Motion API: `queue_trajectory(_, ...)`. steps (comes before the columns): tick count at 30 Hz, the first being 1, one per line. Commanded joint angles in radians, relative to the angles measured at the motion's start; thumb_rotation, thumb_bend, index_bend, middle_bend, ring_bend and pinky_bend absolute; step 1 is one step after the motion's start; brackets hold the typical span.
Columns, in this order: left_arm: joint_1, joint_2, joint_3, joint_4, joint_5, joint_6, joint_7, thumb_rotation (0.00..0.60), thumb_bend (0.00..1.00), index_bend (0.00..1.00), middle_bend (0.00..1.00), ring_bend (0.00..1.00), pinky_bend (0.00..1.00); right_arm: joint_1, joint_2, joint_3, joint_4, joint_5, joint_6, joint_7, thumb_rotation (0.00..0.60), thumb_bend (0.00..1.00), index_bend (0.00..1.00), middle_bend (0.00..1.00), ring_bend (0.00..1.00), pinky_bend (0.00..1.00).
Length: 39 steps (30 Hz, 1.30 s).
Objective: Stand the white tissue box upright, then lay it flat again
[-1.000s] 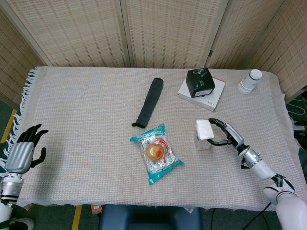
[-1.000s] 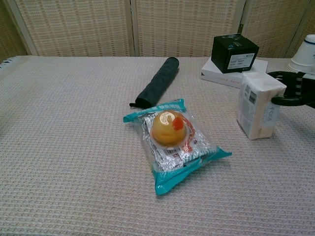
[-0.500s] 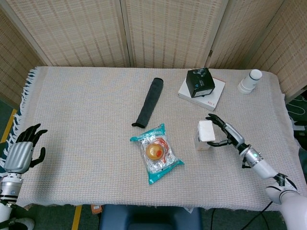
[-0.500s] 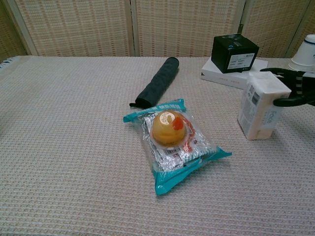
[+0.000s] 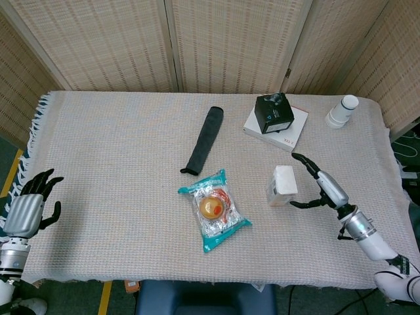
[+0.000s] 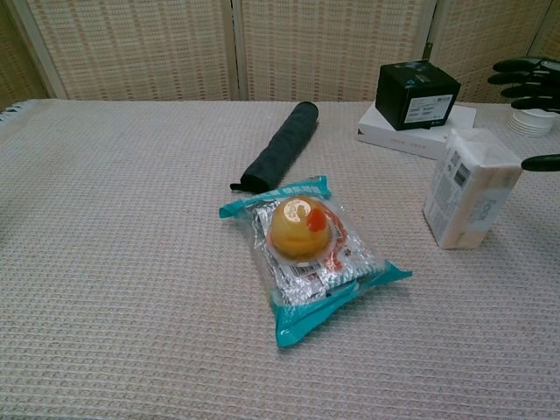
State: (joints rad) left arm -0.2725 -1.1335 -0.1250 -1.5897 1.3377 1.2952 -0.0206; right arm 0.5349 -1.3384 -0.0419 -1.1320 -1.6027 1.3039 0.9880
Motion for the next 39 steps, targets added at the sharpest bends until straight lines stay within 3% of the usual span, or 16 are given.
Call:
queue_trajectory(1,0.001,0.002,0.001,-0.003,0.001,0.001,-0.001,0.600,0.55,0.19,0.00,0.00,0.12,-0.021,0.231,0.076,-0.509,0.132,-0.035,-0.708,0.600,0.09,0.00,0.01,0.00,0.00)
queue_trajectory(7,0.003,0.008,0.000,-0.010,0.000,0.003,0.001,0.600,0.55,0.19,0.00,0.00,0.12,0.093,0.317,0.097,-0.678,0.342,-0.307,-1.069,0.600,0.09,0.00,0.01,0.00,0.00)
queue_trajectory(14,0.004,0.010,-0.001,-0.013,-0.007,0.004,0.006,0.600,0.55,0.19,0.00,0.00,0.12,0.153,0.311,0.126,-0.768,0.485,-0.335,-1.317,0.600,0.09,0.00,0.01,0.00,0.00)
queue_trajectory(26,0.005,0.013,-0.004,-0.011,-0.012,0.000,-0.002,0.600,0.55,0.19,0.00,0.00,0.12,0.183,0.278,0.158,-0.758,0.686,-0.292,-1.460,0.600,0.09,0.00,0.01,0.00,0.00)
queue_trajectory(39,0.006,0.014,-0.004,-0.016,-0.013,0.001,0.004,0.600,0.55,0.19,0.00,0.00,0.12,0.218,0.277,0.153,-0.746,0.835,-0.328,-1.511,0.600,0.09,0.00,0.02,0.00,0.00)
